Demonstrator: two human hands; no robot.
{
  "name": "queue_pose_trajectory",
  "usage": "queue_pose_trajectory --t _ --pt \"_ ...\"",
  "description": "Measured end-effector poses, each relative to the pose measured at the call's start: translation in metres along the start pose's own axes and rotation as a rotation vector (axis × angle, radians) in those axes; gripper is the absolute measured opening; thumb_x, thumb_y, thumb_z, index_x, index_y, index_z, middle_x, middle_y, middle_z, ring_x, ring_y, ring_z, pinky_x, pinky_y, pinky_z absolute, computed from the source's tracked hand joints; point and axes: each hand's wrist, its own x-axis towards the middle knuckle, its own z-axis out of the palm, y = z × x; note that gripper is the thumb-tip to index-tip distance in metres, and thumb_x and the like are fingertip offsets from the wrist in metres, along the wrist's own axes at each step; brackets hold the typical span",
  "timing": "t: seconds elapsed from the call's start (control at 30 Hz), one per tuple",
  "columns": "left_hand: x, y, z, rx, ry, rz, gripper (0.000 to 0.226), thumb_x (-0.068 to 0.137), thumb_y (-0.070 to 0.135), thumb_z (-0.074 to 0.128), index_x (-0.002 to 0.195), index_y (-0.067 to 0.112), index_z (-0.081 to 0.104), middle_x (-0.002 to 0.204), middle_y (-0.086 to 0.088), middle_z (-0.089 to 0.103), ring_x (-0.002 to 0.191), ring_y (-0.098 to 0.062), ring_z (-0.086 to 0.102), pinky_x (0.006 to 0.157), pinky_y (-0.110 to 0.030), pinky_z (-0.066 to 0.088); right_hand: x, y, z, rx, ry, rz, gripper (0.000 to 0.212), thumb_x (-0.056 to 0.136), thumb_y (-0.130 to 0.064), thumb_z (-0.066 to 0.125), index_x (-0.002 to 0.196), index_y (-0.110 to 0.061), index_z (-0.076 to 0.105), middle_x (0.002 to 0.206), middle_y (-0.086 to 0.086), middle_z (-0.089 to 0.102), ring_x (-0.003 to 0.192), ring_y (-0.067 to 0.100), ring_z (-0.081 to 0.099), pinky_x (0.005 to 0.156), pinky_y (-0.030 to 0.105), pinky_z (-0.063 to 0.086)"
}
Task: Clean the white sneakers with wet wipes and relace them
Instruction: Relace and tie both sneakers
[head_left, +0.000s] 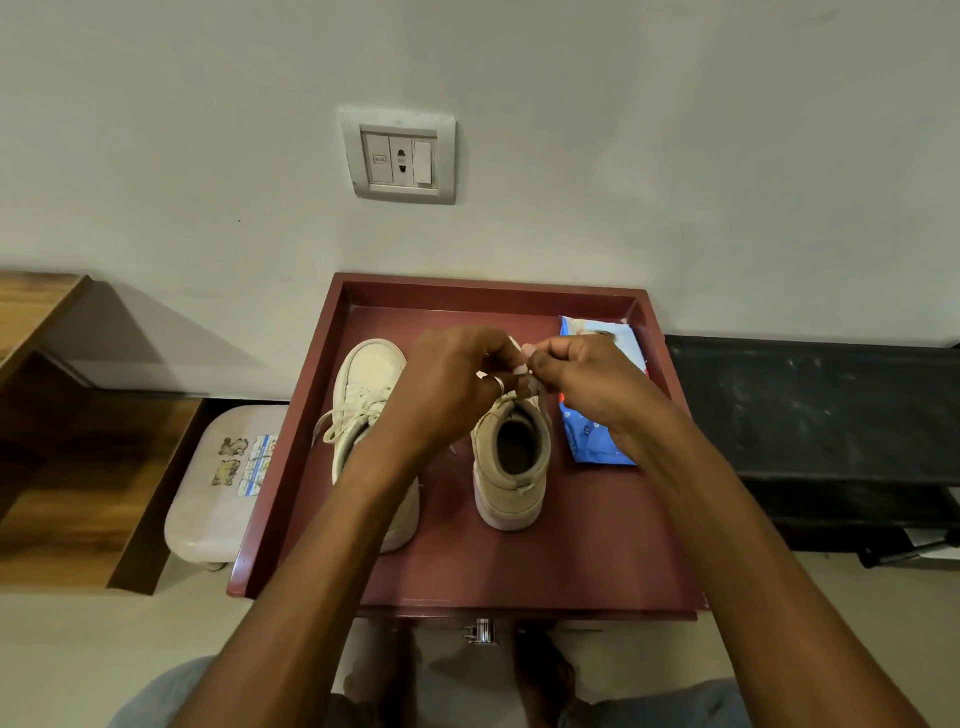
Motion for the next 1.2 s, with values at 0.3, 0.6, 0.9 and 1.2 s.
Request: queue_pose_trajectory --t 0.3,0.6,0.9,1.2 --pt "-0.013 0.001 0.005 0.521 0.031 0.527 0.021 0.074 0.002 0.077 0.090 0.014 0.069 0.093 -0.003 0.071 0.080 -0.027 0.065 0.064 -0.035 0.044 0.006 0.004 0.001 -0.078 -0.040 0.105 0.021 0.096 -0.025 0.058 0.081 -0.021 0.073 0.068 -0.008 0.066 0.062 0.000 0.057 0.053 0.011 0.045" --pt "-0.014 0.002 0.009 0.634 0.006 0.527 0.040 0.066 0.010 0.078 0.102 0.018 0.064 0.092 0.001 0.075 0.103 -0.026 0.066 0.084 -0.037 0.042 0.012 0.006 0.004 -0.058 -0.038 0.137 0.019 0.092 -0.009 0.051 0.087 -0.015 0.069 0.069 -0.003 0.065 0.068 0.009 0.061 0.065 0.020 0.052" --pt "-0.013 0.006 0.010 0.151 -0.016 0.034 0.018 0.089 0.029 0.064 0.088 0.012 0.057 0.082 0.002 0.065 0.080 -0.021 0.055 0.066 -0.038 0.041 0.018 0.012 0.004 -0.058 0.075 -0.003 0.019 0.098 -0.035 0.053 0.094 -0.023 0.067 0.085 -0.004 0.072 0.085 0.013 0.067 0.081 0.034 0.055" --pt "-0.003 0.020 0.000 -0.388 -0.031 -0.545 0.015 0.093 0.006 0.055 0.084 0.003 0.065 0.099 -0.024 0.073 0.083 -0.020 0.062 0.077 -0.035 0.051 -0.002 -0.004 -0.007 -0.428 0.038 -0.199 0.051 0.093 -0.052 0.055 0.056 -0.017 0.055 0.052 -0.003 0.054 0.046 0.005 0.043 0.055 0.029 0.040"
